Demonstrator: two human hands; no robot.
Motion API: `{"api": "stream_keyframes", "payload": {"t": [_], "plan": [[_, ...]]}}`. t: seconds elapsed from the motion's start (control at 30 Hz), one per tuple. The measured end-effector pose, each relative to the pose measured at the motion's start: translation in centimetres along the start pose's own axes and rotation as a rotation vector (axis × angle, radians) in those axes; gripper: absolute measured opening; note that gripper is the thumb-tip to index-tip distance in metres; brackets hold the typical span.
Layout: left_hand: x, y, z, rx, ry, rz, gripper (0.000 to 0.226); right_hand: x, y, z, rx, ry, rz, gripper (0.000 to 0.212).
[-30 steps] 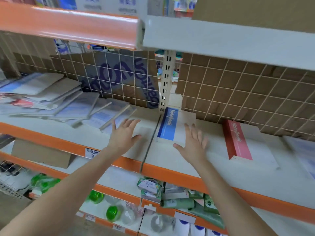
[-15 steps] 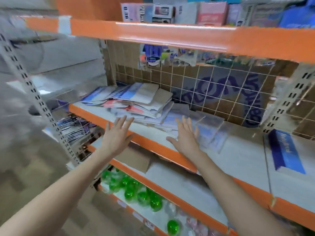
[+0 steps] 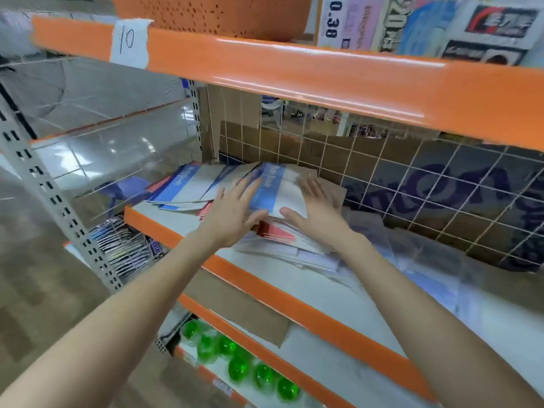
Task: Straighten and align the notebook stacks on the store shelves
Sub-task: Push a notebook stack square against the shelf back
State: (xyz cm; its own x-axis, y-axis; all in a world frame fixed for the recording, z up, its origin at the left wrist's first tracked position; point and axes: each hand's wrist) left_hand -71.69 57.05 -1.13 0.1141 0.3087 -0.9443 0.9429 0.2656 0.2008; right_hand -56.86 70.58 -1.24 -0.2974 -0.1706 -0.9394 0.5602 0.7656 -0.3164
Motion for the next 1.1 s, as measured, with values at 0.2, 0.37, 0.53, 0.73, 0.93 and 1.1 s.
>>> {"api": "stream_keyframes", "payload": {"t": [0.2,0.37,0.53,0.73,0.93,1.1], "plan": [[0.2,-2.7,-4.7,0.187,-0.295,-0.094,0.110,0.9,0.6,-2.5,0.019,-0.208,-0.007,0.086],[0.9,-3.6,-4.7,0.235,-0.343,-0.014,0.100,1.2,0.5,-1.2,0.032,-0.216,-0.022,0.089],[0.8,-3.7,-3.4,0.303,-0.318,-0.075,0.076,1.4,-1.2,1.2,0.090,-0.174,0.108,0.078],[0.7,-1.6,1.5,0.307,-0.182,-0.147,0.063,2.5,-4.9,6.5,0.239,-0.116,0.191,0.077],[1.3,1.8,7.1,0.395,-0.039,-0.163,0.074,2.5,-7.3,14.3,0.366,-0.025,0.155,0.082],[2.4,6.5,10.7,0.496,-0.017,-0.110,0.068,1.4,-6.7,21.2,0.496,0.043,0.149,0.083]]}}
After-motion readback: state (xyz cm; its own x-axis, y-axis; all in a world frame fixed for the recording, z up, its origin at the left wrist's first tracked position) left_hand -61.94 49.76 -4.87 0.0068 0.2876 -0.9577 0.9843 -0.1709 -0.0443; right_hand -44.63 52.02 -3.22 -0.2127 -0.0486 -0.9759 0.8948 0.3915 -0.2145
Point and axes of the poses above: each hand's wrist, its own z-axis away from the middle knuckle, its own x-axis out of the palm, y = z × x, and after that the axes turned 1 degree about z, right-handed
